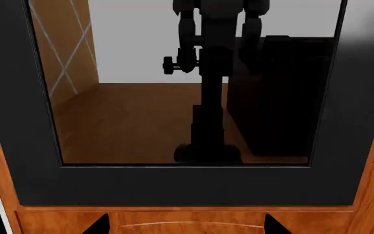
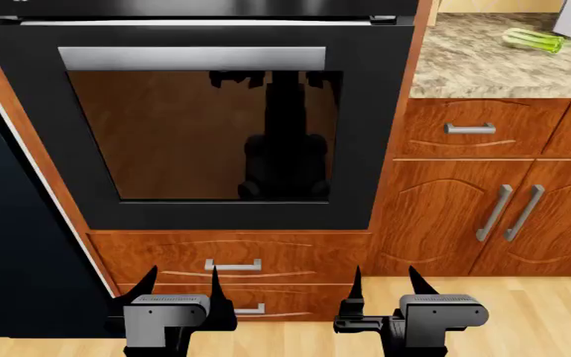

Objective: Open the microwave door

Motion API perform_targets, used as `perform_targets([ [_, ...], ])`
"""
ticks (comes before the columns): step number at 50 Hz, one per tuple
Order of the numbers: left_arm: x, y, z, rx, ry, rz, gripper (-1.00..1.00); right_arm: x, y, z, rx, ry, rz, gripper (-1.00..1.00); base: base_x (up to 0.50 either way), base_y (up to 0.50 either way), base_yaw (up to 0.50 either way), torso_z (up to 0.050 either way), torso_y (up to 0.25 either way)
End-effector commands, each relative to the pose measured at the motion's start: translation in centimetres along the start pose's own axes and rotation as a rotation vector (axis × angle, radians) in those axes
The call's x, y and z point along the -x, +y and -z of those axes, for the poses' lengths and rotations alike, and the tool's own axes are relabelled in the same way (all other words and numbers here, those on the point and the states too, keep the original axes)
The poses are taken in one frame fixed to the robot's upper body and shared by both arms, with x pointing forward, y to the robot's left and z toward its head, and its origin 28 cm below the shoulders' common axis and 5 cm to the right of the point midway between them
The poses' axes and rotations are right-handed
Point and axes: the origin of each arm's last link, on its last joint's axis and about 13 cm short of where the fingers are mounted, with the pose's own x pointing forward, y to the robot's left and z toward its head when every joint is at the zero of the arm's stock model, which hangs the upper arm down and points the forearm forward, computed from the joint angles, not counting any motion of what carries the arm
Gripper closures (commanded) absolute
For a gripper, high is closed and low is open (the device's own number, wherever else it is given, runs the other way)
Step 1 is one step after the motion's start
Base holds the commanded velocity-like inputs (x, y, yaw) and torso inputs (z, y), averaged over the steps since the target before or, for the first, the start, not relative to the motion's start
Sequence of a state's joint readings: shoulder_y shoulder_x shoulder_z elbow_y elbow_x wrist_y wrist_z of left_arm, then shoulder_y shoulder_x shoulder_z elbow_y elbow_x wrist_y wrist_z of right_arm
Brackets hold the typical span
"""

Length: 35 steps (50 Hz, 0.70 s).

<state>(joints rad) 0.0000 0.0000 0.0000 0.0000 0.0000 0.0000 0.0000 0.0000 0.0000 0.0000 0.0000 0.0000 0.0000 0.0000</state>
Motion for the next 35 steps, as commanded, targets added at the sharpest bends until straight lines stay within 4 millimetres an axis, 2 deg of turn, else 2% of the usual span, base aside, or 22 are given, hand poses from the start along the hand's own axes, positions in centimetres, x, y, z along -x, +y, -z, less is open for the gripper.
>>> perform_targets([
  [1,0.0,0.0,0.0,-0.002,0.001,-0.004,-1.00,0.0,0.0,0.1,-0.002,0.000,0.001,-1.00,0.00,0.00,0.00,0.000,0.000],
  [11,0.0,0.0,0.2,-0.008,0.001,0.010,-1.00,-0.1,0.1,0.3,-0.003,0.009,-0.005,-1.00,0.00,0.00,0.00,0.000,0.000],
  [14,0.1,0.1,-0.1,0.019,-0.015,0.017,-1.00,-0.1,0.1,0.2,-0.001,0.010,-0.006,-1.00,0.00,0.00,0.00,0.040,0.000],
  [19,-0.3,0.3,-1.2,0.007,-0.076,-0.012,-1.00,-0.3,-0.1,-0.5,-0.038,0.000,0.015,-1.00,0.00,0.00,0.00,0.050,0.000],
  [21,-0.7,0.6,-2.4,0.009,-0.122,-0.027,-1.00,-0.7,-0.3,-1.0,-0.038,-0.010,0.030,-1.00,0.00,0.00,0.00,0.050,0.000],
  [24,-1.3,1.0,-4.5,0.002,-0.167,-0.041,-1.00,-1.3,-0.5,-2.6,-0.043,-0.046,0.053,-1.00,0.00,0.00,0.00,0.050,0.000],
  [27,-2.0,1.5,-7.1,-0.009,-0.239,-0.050,-1.00,-2.2,-0.9,-5.1,-0.044,-0.121,0.078,-1.00,0.00,0.00,0.00,0.050,0.000],
  [31,-2.8,1.9,-10.6,-0.016,-0.362,-0.063,-1.00,-3.2,-1.4,-9.0,-0.055,-0.231,0.104,-1.00,0.00,0.00,0.00,0.050,0.000],
  [35,-3.6,2.5,-14.6,-0.012,-0.495,-0.099,-1.00,-3.7,-2.0,-13.8,-0.066,-0.352,0.111,-1.00,0.00,0.00,0.00,0.050,0.000],
])
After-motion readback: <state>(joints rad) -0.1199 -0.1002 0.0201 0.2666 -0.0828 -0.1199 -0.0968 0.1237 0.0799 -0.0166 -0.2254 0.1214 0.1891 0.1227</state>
